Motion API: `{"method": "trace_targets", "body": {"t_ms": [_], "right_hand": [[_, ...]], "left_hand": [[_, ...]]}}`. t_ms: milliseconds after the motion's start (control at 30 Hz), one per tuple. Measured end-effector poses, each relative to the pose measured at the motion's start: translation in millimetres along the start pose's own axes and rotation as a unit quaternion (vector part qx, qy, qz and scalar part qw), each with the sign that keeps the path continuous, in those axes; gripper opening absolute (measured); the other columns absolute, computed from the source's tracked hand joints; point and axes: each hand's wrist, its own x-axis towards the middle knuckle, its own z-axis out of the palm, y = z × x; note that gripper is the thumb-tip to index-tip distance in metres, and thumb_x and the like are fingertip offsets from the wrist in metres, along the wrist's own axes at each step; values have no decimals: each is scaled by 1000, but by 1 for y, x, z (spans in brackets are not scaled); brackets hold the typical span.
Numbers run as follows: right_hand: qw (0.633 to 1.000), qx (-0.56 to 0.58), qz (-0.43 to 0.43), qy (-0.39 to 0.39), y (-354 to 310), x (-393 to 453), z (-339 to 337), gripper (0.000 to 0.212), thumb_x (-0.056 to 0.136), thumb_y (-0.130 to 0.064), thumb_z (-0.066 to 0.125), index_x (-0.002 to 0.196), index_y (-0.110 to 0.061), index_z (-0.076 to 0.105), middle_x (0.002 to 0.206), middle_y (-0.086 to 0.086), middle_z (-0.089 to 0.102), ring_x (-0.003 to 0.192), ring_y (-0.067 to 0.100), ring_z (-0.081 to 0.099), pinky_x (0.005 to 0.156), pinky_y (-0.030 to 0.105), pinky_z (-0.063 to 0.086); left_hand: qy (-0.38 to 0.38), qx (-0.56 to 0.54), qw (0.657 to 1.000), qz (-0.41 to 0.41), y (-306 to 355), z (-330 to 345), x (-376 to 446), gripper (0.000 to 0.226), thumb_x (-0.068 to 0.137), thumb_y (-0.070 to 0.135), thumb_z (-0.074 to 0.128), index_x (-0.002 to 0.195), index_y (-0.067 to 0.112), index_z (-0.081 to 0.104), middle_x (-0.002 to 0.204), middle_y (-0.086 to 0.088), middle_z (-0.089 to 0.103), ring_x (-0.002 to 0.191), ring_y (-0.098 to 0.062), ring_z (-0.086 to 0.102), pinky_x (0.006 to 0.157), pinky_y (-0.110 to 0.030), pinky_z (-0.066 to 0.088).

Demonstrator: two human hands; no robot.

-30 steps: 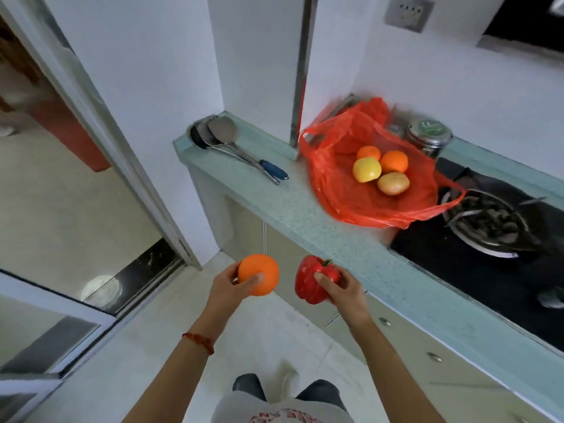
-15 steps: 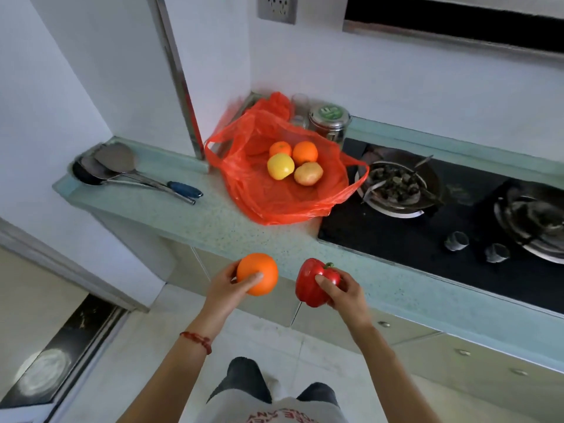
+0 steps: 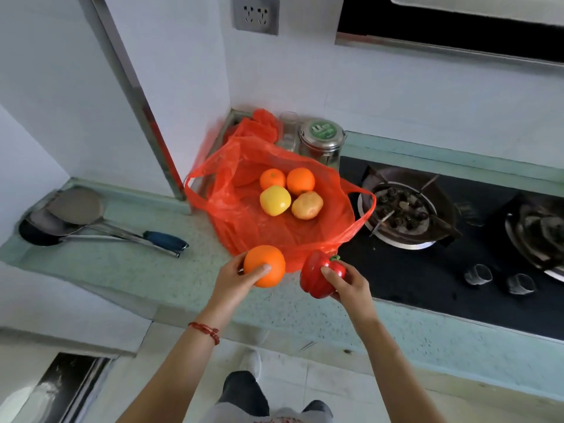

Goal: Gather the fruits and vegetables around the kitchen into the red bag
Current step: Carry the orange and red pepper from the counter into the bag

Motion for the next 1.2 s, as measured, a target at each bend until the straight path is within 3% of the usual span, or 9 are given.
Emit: {"method": "trace_targets", "body": {"t_ms": [100, 233, 400, 467, 600, 800, 900, 1067, 1200], "right_hand": [[1000, -6, 6, 24, -14, 26, 17, 37, 79, -24, 70, 113, -15, 57, 95, -1, 63, 87, 15, 64, 80, 40, 56], [999, -12, 8, 44, -31, 59, 31, 35, 76, -27, 72, 107, -18, 60, 98, 1, 66, 92, 16, 65, 84, 38, 55], [993, -82, 36, 75, -40, 96, 41, 53, 70, -42, 75, 114, -16, 59, 104, 3, 66, 95, 19, 64, 85, 41, 55], [990, -105, 49, 76, -40, 108, 44, 52, 70, -44, 75, 109, -14, 61, 101, 4, 67, 93, 21, 65, 83, 40, 56], [984, -157, 65, 57, -39, 126, 47, 77, 54, -65, 71, 110, -13, 62, 102, 7, 69, 93, 23, 65, 81, 38, 56], [978, -182, 84, 58, -42, 144, 45, 70, 70, -49, 72, 126, -11, 51, 118, 5, 62, 106, 22, 58, 88, 35, 49], [976, -192, 86, 55, -40, 149, 43, 72, 73, -46, 72, 130, -10, 47, 124, 7, 58, 112, 23, 55, 88, 31, 46], [973, -208, 91, 51, -36, 153, 41, 74, 75, -45, 70, 134, -10, 42, 131, 8, 54, 119, 24, 51, 88, 29, 42], [969, -225, 87, 59, -37, 154, 42, 77, 76, -48, 68, 137, -10, 40, 135, 9, 51, 123, 26, 49, 95, 34, 41]], "left_hand": [[-29, -11, 1000, 3, 15, -7, 37, 63, 39, 54, 69, 96, 30, 58, 93, 10, 61, 88, -11, 61, 79, -36, 53], [-58, -4, 998, -8, 25, -8, 80, 59, 44, 54, 73, 97, 32, 60, 98, 6, 65, 93, -15, 64, 84, -41, 54], [-87, 13, 996, -24, 29, 2, 112, 62, 49, 51, 75, 104, 26, 61, 103, 0, 67, 97, -17, 64, 85, -40, 53], [-76, 20, 996, -32, 28, 7, 120, 60, 57, 41, 79, 109, 18, 61, 106, -5, 66, 96, -18, 63, 83, -36, 52], [-60, 38, 997, -38, 26, 15, 136, 52, 70, 26, 78, 116, 9, 58, 107, -8, 64, 94, -19, 60, 79, -33, 49], [-41, 63, 996, -51, 28, 25, 150, 66, 61, 37, 76, 118, 9, 58, 106, -7, 63, 95, -20, 60, 81, -36, 51], [-35, 68, 995, -57, 28, 30, 156, 57, 69, 28, 78, 118, 8, 58, 107, -7, 62, 94, -19, 59, 80, -35, 50], [-33, 99, 993, -60, 25, 35, 157, 87, 43, 60, 69, 116, 13, 60, 106, -5, 66, 96, -18, 62, 85, -37, 52], [-31, 114, 992, -50, 24, 37, 157, 93, 41, 65, 64, 119, 13, 58, 104, -1, 63, 97, -17, 61, 84, -33, 50]]}}
